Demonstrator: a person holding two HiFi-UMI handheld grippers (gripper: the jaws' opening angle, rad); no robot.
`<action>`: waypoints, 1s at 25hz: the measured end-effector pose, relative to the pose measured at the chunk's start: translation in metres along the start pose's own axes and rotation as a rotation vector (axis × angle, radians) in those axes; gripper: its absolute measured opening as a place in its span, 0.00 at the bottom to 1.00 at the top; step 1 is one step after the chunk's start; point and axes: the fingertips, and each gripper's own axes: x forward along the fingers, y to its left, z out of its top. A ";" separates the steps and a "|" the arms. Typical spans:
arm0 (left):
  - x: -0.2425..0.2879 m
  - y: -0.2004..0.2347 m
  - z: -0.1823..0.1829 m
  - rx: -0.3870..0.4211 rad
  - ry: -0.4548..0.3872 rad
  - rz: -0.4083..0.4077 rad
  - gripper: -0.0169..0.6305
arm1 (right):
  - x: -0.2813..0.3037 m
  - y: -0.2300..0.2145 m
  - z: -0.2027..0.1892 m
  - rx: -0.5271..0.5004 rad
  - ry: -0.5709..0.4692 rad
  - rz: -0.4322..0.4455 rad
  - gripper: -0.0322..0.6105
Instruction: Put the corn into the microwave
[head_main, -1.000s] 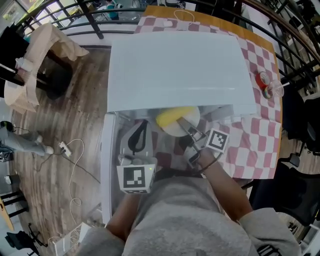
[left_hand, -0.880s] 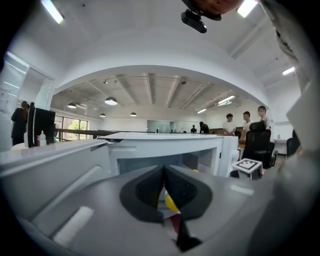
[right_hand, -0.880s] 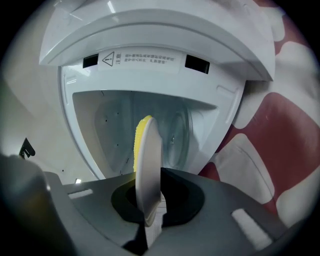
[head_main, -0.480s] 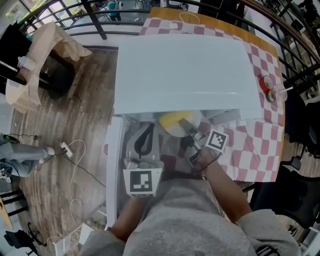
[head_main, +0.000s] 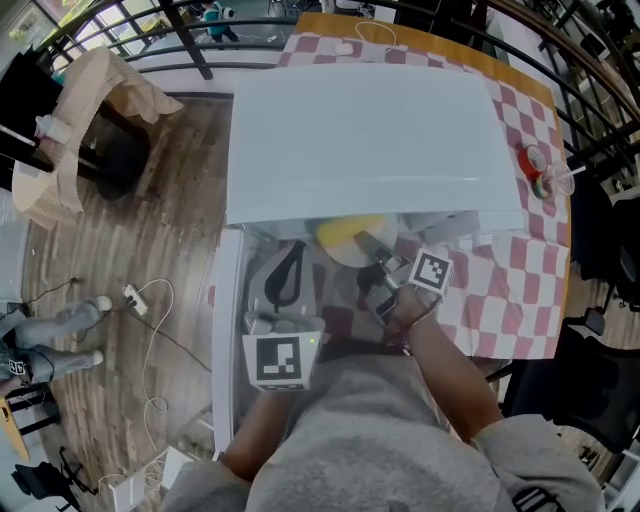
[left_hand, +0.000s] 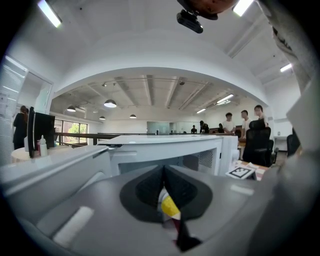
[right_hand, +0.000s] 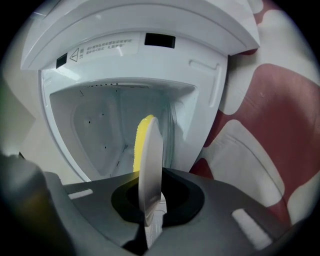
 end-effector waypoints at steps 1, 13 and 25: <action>0.000 0.000 0.000 0.006 -0.002 -0.001 0.04 | 0.001 0.000 0.001 0.002 -0.001 -0.003 0.06; -0.001 -0.001 0.000 0.016 -0.006 -0.009 0.04 | 0.010 0.009 0.004 -0.080 0.003 0.035 0.12; 0.001 -0.006 0.000 0.013 0.005 -0.023 0.04 | -0.005 0.024 -0.013 -0.552 0.143 -0.022 0.54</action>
